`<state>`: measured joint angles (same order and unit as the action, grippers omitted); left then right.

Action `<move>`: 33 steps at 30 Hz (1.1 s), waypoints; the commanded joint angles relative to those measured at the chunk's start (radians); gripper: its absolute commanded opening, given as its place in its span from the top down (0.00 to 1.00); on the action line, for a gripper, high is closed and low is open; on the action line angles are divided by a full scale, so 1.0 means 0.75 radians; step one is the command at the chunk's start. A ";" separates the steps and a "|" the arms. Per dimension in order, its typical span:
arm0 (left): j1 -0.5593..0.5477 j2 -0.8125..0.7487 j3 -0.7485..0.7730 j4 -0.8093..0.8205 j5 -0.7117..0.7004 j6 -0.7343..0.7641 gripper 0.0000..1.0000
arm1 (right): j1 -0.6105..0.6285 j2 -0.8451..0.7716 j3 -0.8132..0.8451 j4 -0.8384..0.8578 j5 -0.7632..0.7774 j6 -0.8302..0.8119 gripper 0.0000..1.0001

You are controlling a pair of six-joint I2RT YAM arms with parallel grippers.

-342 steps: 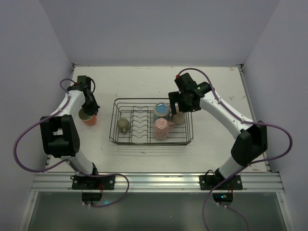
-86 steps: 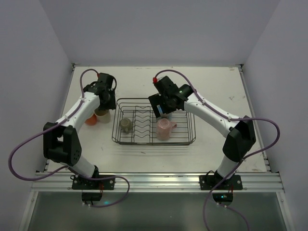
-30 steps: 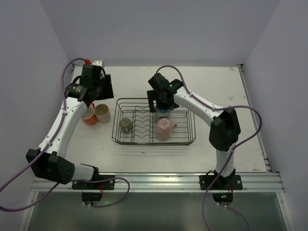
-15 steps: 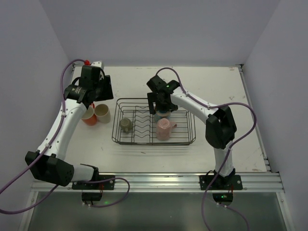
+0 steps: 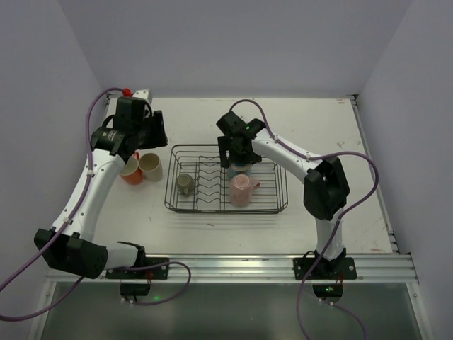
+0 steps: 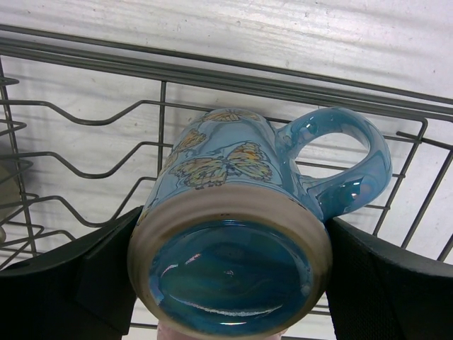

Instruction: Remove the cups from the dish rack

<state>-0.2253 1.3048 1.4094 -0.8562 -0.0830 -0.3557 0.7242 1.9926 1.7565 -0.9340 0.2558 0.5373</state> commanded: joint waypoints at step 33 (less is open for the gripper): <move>-0.004 -0.279 -0.468 0.869 1.180 -0.180 0.25 | -0.082 -0.685 -0.047 0.116 -0.336 -0.127 1.00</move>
<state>-0.2253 1.1378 1.1130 -0.4225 0.5957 -0.4038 0.6781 1.5757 1.7153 -0.9401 0.1108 0.4690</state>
